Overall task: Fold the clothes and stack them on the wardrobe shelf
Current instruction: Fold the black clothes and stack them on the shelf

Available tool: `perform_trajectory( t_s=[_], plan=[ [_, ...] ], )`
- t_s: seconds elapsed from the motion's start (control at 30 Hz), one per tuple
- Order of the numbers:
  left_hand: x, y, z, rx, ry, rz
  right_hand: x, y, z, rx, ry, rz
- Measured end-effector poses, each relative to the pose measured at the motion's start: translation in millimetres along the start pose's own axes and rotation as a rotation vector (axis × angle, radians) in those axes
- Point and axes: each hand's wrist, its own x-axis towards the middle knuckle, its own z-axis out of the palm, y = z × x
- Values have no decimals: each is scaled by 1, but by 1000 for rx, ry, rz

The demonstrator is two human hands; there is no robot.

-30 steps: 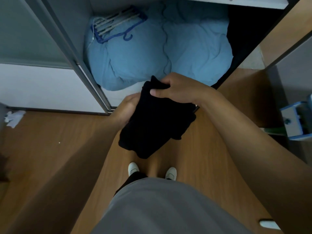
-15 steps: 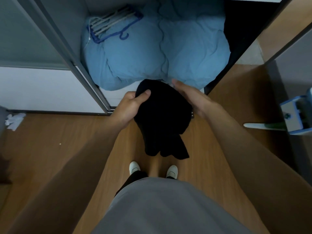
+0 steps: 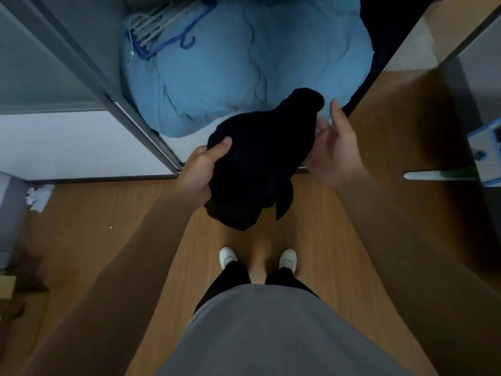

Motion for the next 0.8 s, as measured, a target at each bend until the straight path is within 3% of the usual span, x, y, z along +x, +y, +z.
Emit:
perform_trajectory(
  t_s=[0.1,0.2,0.27,0.4,0.5,0.57,0.73,0.8],
  plan=[
    [-1,9,7,-82,-13,-11,-10,43,-13,-185,-18,63],
    [-2,16,10,-60,46,-26,-19,71,-18,-591,-32,120],
    [-3,19,9,-67,128,-28,-21,74,-11,-774,-38,68],
    [-5,23,3,-32,191,20,-24,60,-2,-868,72,-138],
    [-8,25,1,82,244,63,-24,45,1,-1033,65,-157],
    [-10,29,-1,125,240,47,-21,35,2,-1051,58,-122],
    [-20,37,4,102,97,-170,-16,24,8,-615,-109,-84],
    [-21,38,7,79,75,-229,-13,31,12,-742,-195,-29]
  ],
)
